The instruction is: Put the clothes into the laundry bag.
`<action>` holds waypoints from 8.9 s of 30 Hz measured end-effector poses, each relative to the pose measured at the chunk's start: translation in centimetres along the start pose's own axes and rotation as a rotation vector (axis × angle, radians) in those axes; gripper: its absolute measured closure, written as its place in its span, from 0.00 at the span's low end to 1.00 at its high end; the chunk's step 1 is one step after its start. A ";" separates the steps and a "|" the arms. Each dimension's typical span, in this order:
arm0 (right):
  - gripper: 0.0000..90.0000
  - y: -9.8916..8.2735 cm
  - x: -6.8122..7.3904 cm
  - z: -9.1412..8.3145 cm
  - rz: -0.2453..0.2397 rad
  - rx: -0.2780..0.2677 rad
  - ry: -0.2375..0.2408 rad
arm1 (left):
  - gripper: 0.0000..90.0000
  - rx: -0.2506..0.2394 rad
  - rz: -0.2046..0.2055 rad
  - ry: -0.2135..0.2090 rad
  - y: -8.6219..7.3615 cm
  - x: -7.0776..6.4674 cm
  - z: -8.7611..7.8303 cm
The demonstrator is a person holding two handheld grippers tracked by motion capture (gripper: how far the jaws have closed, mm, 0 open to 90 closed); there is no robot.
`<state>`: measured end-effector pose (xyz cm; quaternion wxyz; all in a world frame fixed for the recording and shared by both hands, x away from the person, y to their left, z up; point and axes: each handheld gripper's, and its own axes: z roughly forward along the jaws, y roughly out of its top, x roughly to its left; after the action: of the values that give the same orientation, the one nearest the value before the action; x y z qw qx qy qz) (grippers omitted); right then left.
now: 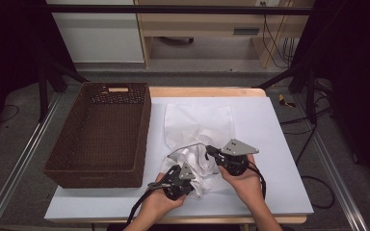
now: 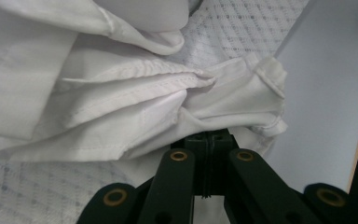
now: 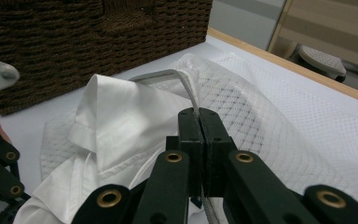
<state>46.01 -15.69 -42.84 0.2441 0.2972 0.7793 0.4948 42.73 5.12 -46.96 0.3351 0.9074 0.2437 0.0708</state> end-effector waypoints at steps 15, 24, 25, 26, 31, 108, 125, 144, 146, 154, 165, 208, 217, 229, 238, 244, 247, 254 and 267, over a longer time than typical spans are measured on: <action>0.99 0.0 0.2 0.0 0.005 -0.002 0.006 | 1.00 -0.050 -0.021 0.033 0.3 0.2 0.5; 0.99 -0.1 0.3 -0.1 0.012 0.001 0.003 | 1.00 -0.033 0.011 0.040 1.1 0.6 0.7; 0.99 -0.1 0.3 -0.1 0.014 0.001 0.003 | 1.00 -0.034 0.012 0.051 1.3 0.9 0.8; 0.99 -0.1 0.3 -0.1 0.014 0.001 0.003 | 1.00 -0.034 0.012 0.051 1.3 0.9 0.8; 0.99 -0.1 0.2 -0.1 0.022 -0.002 0.012 | 1.00 -0.057 -0.005 0.062 2.5 1.8 0.9; 0.99 -0.6 -0.4 -0.1 0.066 0.013 0.015 | 1.00 -0.154 -0.096 0.216 6.9 6.2 5.2; 0.99 -0.8 -1.0 0.2 0.091 0.013 0.019 | 1.00 -0.166 -0.095 0.242 7.5 6.7 6.3; 0.99 -1.0 -1.6 0.0 0.105 0.010 0.005 | 1.00 -0.170 -0.104 0.249 8.3 7.2 7.1; 0.99 -1.0 -1.7 0.1 0.108 0.011 0.005 | 1.00 -0.174 -0.102 0.253 8.3 7.3 7.2; 0.99 -1.1 -1.7 0.2 0.112 0.015 0.006 | 1.00 -0.199 -0.116 0.268 8.5 7.4 7.7; 0.99 -1.2 -1.9 0.2 0.114 0.020 0.005 | 1.00 -0.224 -0.137 0.296 8.5 8.0 8.0; 0.99 -1.5 -2.2 0.2 0.110 0.032 -0.018 | 1.00 -0.300 -0.084 0.216 5.0 3.7 1.0; 0.99 -1.3 -1.4 -0.2 0.084 0.032 -0.013 | 1.00 -0.369 -0.062 0.238 3.7 3.6 -2.8; 0.99 -1.2 -1.1 -0.6 0.072 0.029 -0.023 | 1.00 -0.434 -0.065 0.257 4.2 4.2 -6.1; 0.99 -0.9 -1.2 -0.8 0.069 0.016 -0.016 | 0.91 -0.457 -0.051 0.304 4.2 4.7 -8.0; 0.99 -1.0 -1.3 -0.8 0.088 0.008 -0.014 | 0.73 -0.430 -0.014 0.345 4.1 4.8 -8.0; 0.99 -0.8 -1.5 -1.1 0.084 -0.004 -0.019 | 0.68 -0.398 0.010 0.345 4.1 4.5 -7.2; 0.99 -0.8 -2.1 -1.7 0.108 -0.030 -0.023 | 0.62 -0.318 0.037 0.349 3.8 4.2 -5.0; 0.99 -0.7 -2.2 -2.0 0.103 -0.029 -0.021 | 0.73 -0.199 0.041 0.408 3.7 5.6 -1.5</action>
<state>46.06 -18.70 -42.51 0.2307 0.3387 0.7531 0.5147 48.62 6.26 -43.60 0.3651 0.8415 0.2798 0.2833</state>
